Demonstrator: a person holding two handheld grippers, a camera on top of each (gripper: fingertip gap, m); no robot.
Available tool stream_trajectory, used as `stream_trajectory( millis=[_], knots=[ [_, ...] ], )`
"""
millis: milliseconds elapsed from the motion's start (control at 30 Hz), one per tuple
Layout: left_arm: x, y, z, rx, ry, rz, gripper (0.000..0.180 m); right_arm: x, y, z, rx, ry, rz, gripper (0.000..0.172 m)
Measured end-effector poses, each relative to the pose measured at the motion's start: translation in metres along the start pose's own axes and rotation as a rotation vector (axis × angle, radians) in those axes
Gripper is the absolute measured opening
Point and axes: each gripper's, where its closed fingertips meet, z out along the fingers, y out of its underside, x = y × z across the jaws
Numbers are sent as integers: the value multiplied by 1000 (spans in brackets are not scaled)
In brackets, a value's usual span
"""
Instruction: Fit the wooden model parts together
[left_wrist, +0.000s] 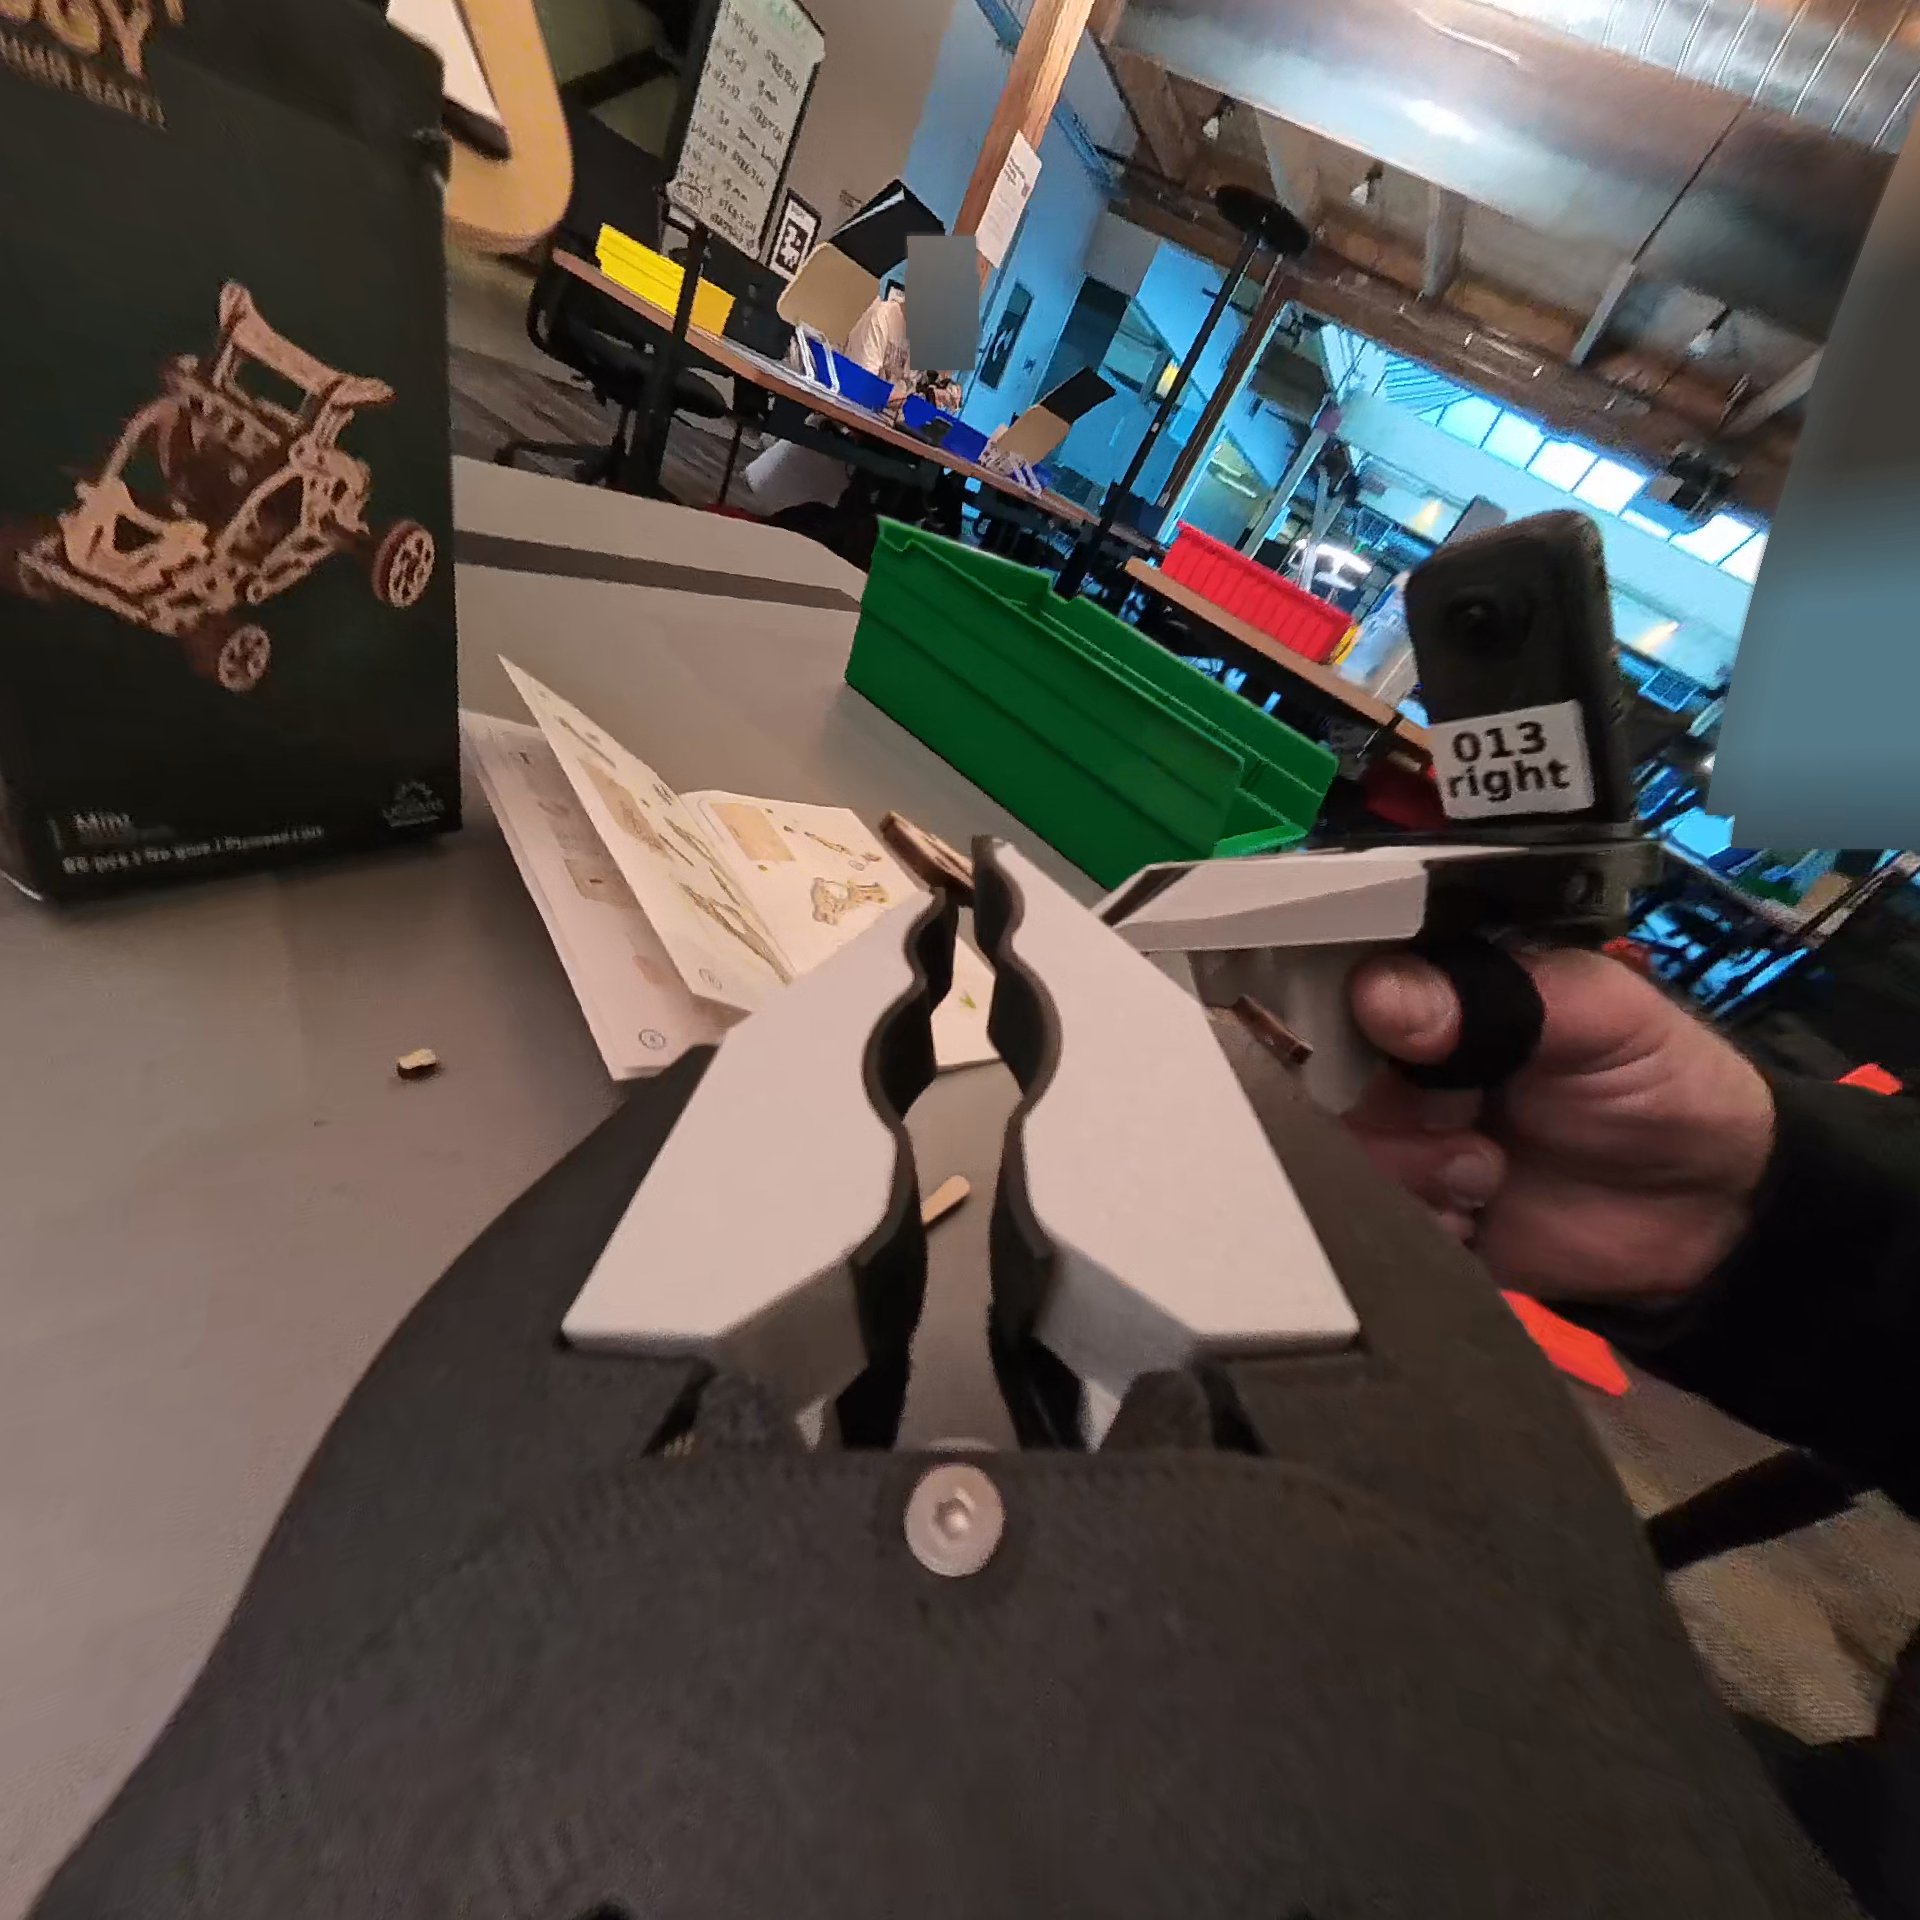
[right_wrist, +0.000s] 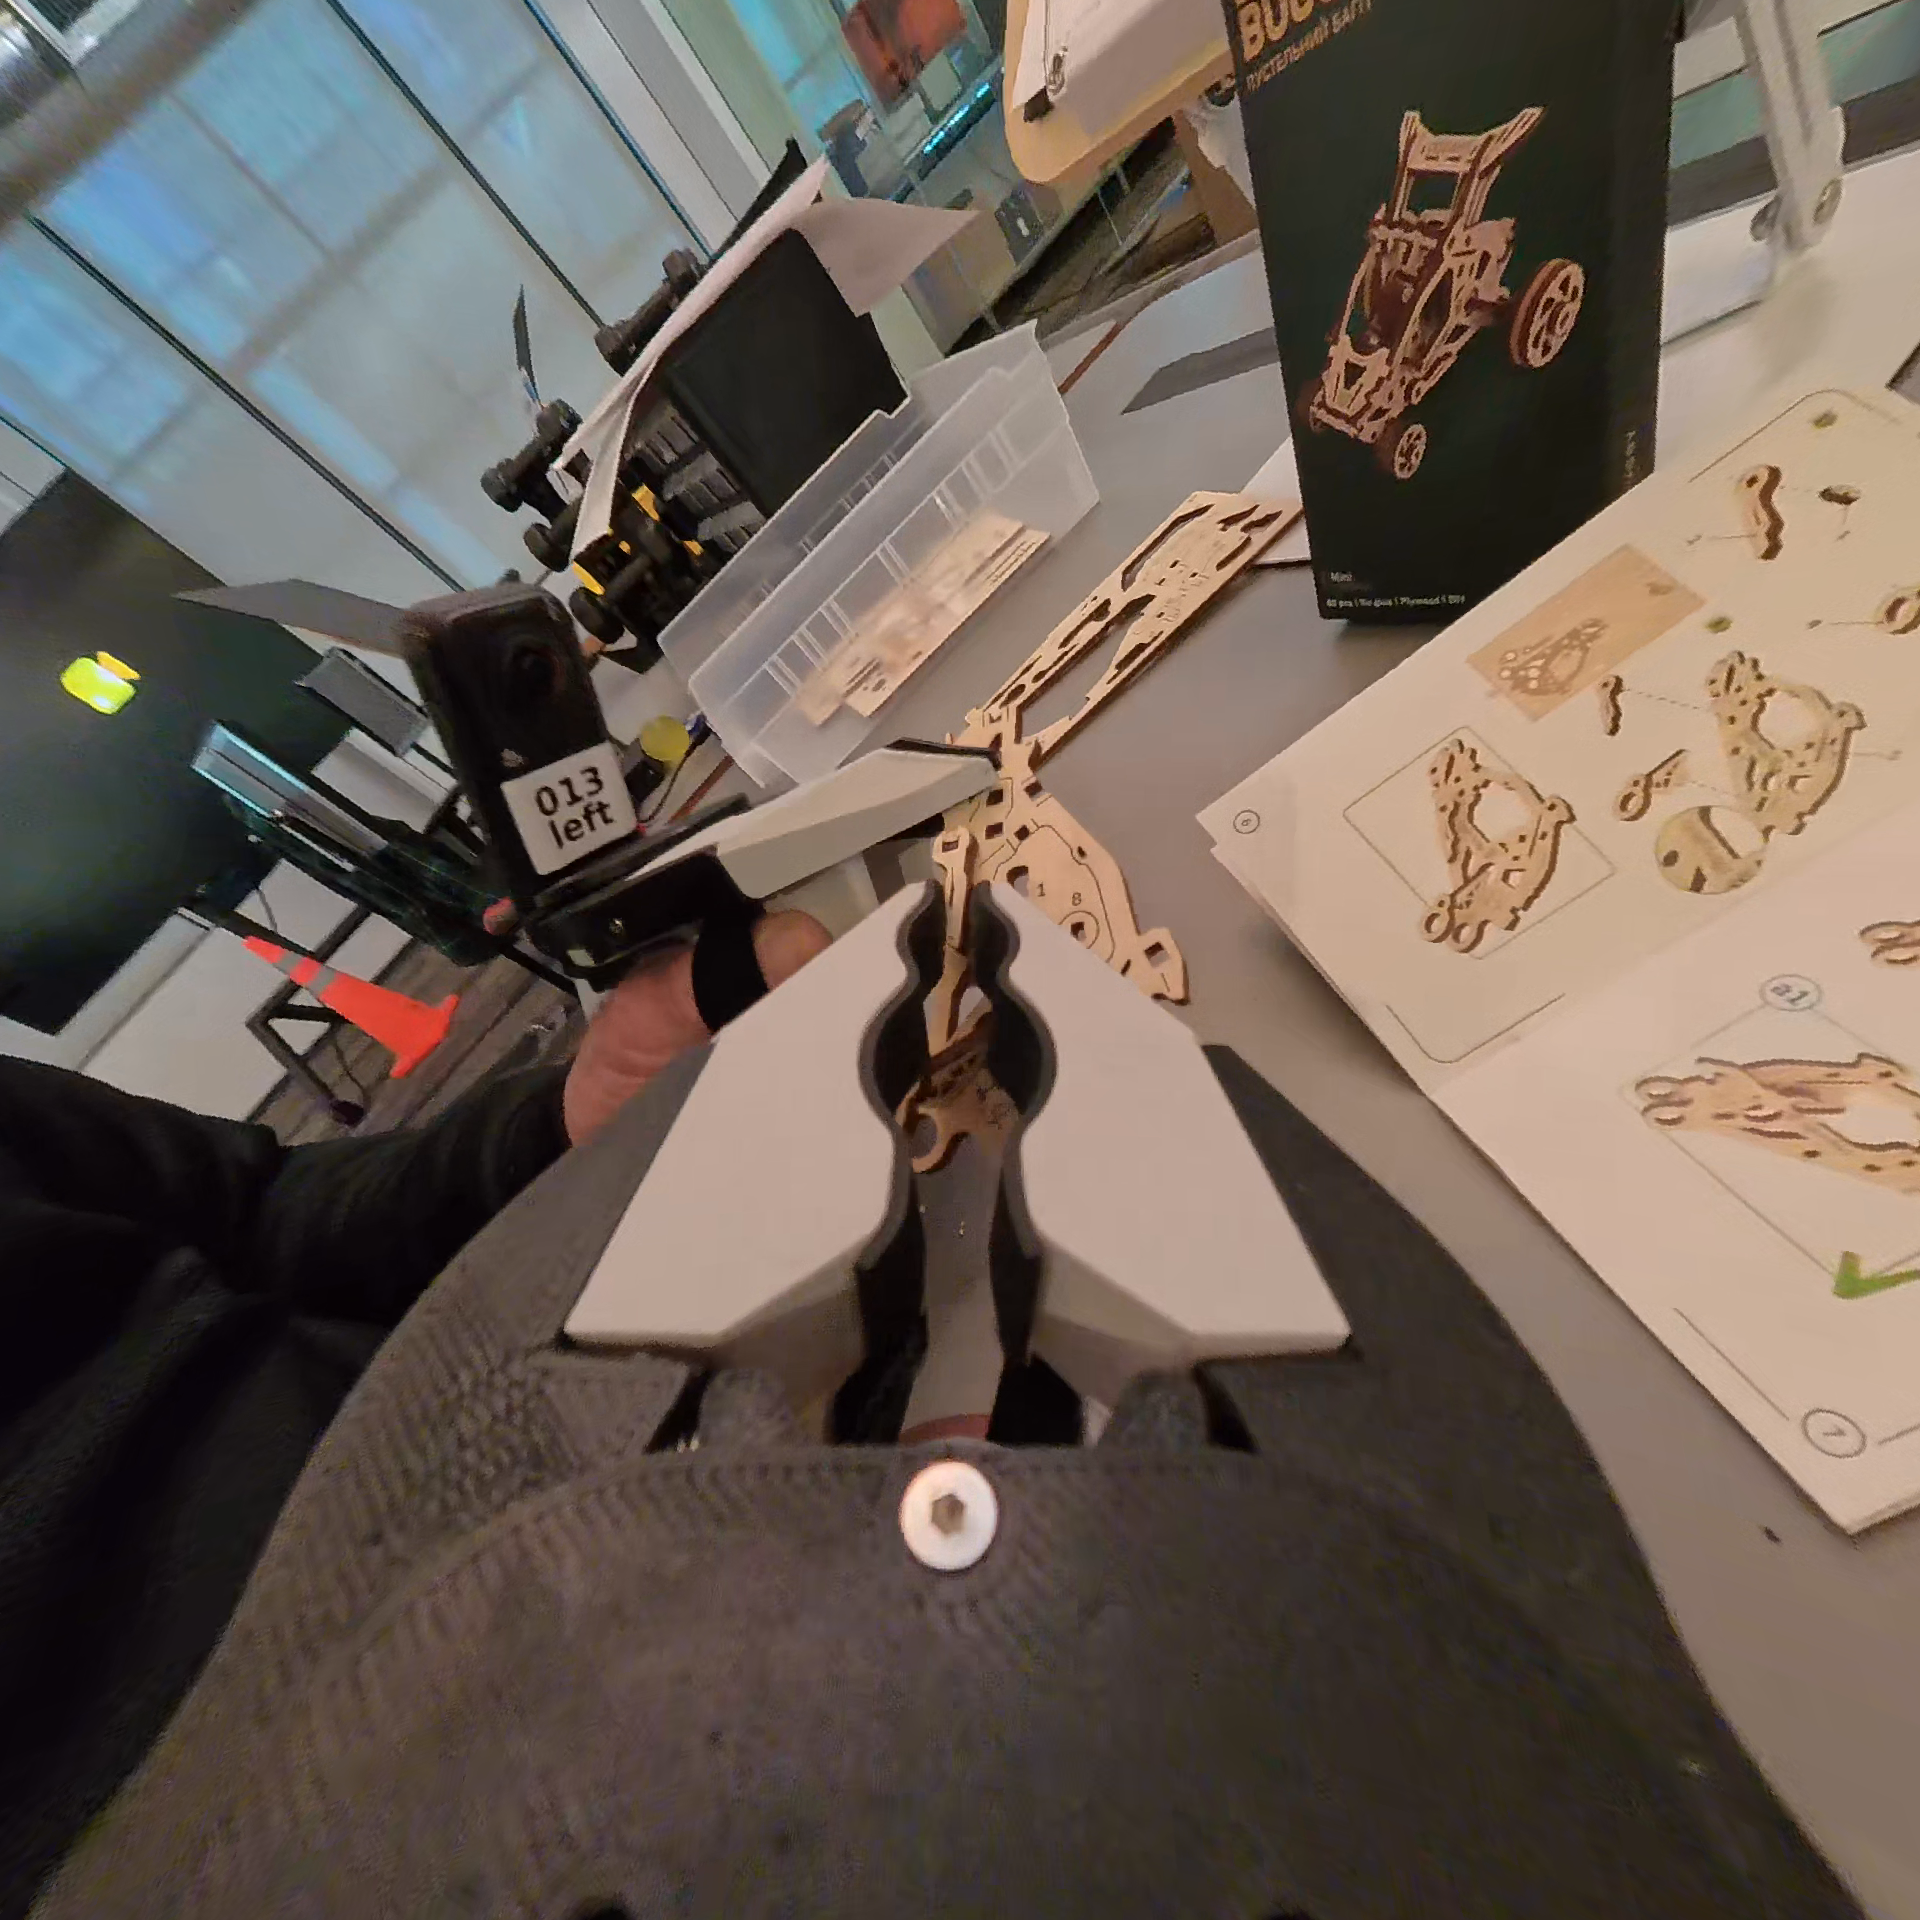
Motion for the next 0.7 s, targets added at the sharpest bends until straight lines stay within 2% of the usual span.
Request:
stream_trajectory(
  millis=[133,300,433,533,600,700],
  knots=[
    [-1,1,1,-10,4,-1,2,2,1,1,13,-33,46,1],
    [0,-1,1,-26,-21,113,2,0,-1,-1,30,-96,128,1],
    [2,-4,2,-16,-15,104,2,-4,-5,-3,45,-102,105,2],
    [3,-3,2,-31,-35,183,2,-4,-4,-4,65,-140,175,1],
    [6,-3,2,-65,-61,319,1,-4,-6,-8,83,-163,215,0],
    [7,-3,1,-87,-88,442,0,-5,-6,-8,55,-138,160,0]
  ],
)
